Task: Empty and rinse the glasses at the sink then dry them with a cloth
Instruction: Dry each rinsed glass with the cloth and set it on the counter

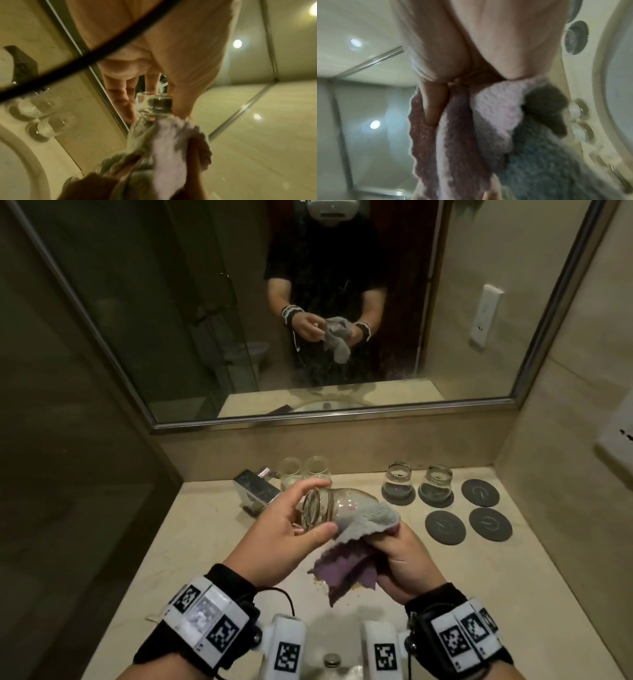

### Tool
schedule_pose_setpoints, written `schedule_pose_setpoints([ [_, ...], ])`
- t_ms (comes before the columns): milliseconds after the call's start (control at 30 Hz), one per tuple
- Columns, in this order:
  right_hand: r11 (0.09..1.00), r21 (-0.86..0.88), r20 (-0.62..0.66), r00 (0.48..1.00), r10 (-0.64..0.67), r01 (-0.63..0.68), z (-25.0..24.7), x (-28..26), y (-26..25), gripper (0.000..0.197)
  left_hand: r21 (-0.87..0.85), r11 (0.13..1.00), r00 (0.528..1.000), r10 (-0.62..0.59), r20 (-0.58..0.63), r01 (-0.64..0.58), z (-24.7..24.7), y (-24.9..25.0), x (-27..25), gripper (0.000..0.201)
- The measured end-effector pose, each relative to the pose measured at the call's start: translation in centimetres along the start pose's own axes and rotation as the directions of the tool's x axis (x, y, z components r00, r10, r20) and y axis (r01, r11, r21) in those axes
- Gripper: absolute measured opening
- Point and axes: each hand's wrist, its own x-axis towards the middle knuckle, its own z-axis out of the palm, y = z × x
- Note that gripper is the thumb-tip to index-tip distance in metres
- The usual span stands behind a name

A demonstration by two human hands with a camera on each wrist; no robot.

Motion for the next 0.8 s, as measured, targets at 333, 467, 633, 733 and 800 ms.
schedule_pose_setpoints([
  [333,0.999,-0.036,-0.004,1.0,-0.004,0.004,-0.1,-0.5,-0.5,0.042,0.133,0.991,0.999,0.031,-0.039,-0.026,0.3,0.6,-0.4,0.049],
  [467,0.962,-0.271,-0.015,0.999,-0.041,0.035,0.2,-0.9,-1.4,0.021,-0.091,0.988,0.989,-0.134,-0.058,0.129,0.6,1.5,0.3,0.047],
  [633,0.992,-0.115,0.014,0.999,-0.049,0.05,0.3,-0.9,-1.6,0.023,0.171,0.984,0.996,0.061,-0.06,-0.05,1.1,1.6,-0.1,0.046],
  [733,0.994,-0.094,0.039,0.998,-0.049,0.052,0.0,-0.8,-1.4,0.039,0.101,0.995,0.997,-0.008,-0.077,0.015,1.1,1.5,0.2,0.056],
  [800,0.968,-0.242,-0.01,0.997,-0.074,0.069,-0.3,-0.6,-1.2,0.034,-0.075,0.988,0.986,-0.139,-0.091,0.133,1.1,1.4,0.7,0.066],
])
